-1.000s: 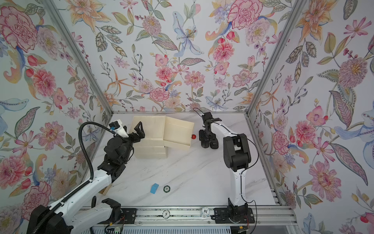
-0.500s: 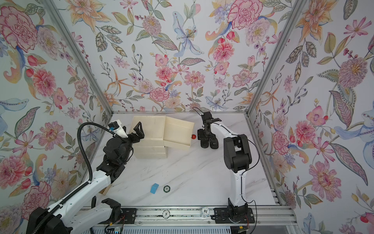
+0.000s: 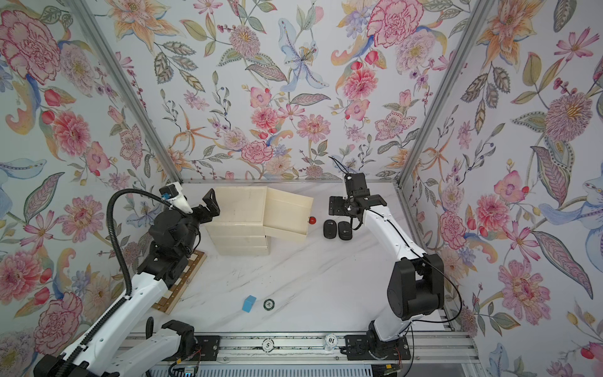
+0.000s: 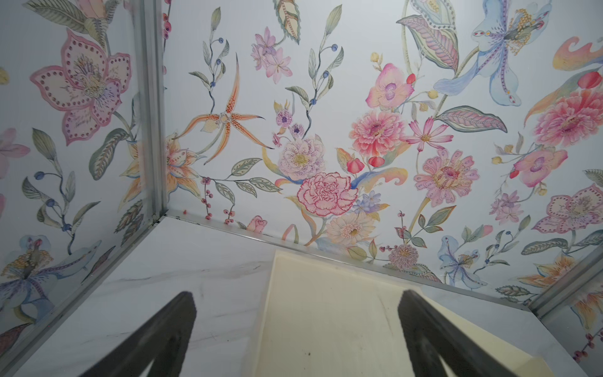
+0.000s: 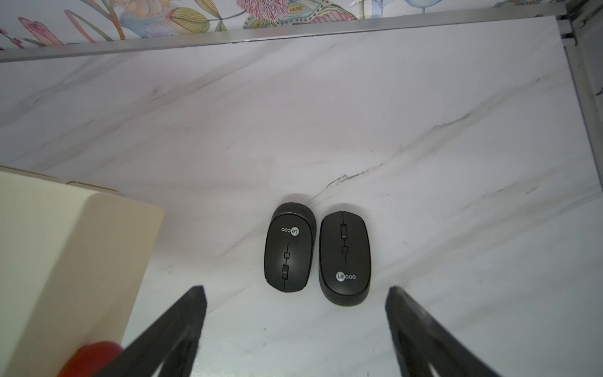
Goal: Take the mice out of the drawer
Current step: Place the mouse at the center of the board, then close the drawer of the storage box.
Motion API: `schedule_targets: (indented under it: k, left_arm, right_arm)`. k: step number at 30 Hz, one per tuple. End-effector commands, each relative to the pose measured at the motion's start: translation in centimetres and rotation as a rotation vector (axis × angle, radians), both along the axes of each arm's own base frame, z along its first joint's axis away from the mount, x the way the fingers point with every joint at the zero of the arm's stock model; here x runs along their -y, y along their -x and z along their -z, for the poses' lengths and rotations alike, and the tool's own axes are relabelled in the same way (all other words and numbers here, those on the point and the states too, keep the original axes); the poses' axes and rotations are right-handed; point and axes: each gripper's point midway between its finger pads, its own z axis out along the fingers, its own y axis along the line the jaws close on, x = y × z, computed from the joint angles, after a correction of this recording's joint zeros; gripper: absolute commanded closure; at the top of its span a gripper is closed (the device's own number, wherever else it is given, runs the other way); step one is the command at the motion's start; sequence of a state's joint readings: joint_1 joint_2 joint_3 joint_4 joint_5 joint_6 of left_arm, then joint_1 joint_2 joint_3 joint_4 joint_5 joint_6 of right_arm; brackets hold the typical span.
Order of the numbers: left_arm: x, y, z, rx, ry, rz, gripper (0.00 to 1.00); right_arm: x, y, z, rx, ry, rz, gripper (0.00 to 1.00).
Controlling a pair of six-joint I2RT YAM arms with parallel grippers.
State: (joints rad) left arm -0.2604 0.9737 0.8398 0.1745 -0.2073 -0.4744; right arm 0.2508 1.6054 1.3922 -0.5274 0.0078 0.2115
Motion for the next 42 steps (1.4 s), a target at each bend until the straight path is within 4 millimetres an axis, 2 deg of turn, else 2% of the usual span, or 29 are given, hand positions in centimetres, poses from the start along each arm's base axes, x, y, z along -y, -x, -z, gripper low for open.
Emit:
schedule_targets:
  k: [1, 5, 7, 11, 14, 18, 24, 29, 42]
  left_arm:
    - [-0.2, 0.0, 1.4, -0.104, -0.059, 0.053, 0.00]
    - [-1.0, -0.7, 2.5, -0.170, -0.079, 0.064, 0.00]
    - [-1.3, -1.1, 3.1, -0.188, -0.071, 0.078, 0.00]
    - [-1.6, -1.6, 3.5, -0.197, -0.045, 0.131, 0.00]
    - [-1.7, -1.8, 3.9, -0.206, -0.048, 0.160, 0.00]
    - [-2.6, -2.2, 5.0, -0.240, -0.031, 0.175, 0.00]
    - [-3.9, -2.3, 5.5, -0.268, -0.019, 0.183, 0.00]
    - [-3.1, -2.6, 6.8, -0.298, 0.001, 0.242, 0.00]
    - [-0.4, -3.4, 9.5, -0.351, 0.048, 0.405, 0.00]
  right_arm:
    - [-0.8, -0.3, -2.6, 0.096, -0.077, 0.004, 0.08]
    - [-1.7, -0.2, -4.7, 0.173, -0.099, -0.010, 0.04]
    - [-2.0, -0.2, -4.9, 0.178, -0.097, -0.017, 0.01]
    - [-3.0, 0.1, -4.9, 0.181, -0.093, -0.031, 0.01]
    - [-3.1, 0.3, -4.4, 0.176, -0.084, -0.021, 0.01]
    - [-2.6, 0.7, -2.9, 0.141, -0.080, 0.001, 0.01]
    - [-3.0, 1.5, -1.0, 0.097, -0.098, -0.022, 0.01]
    - [-3.2, 1.8, -0.5, 0.090, -0.122, -0.048, 0.01]
    - [-7.3, 0.6, 0.4, 0.078, -0.182, -0.204, 0.01]
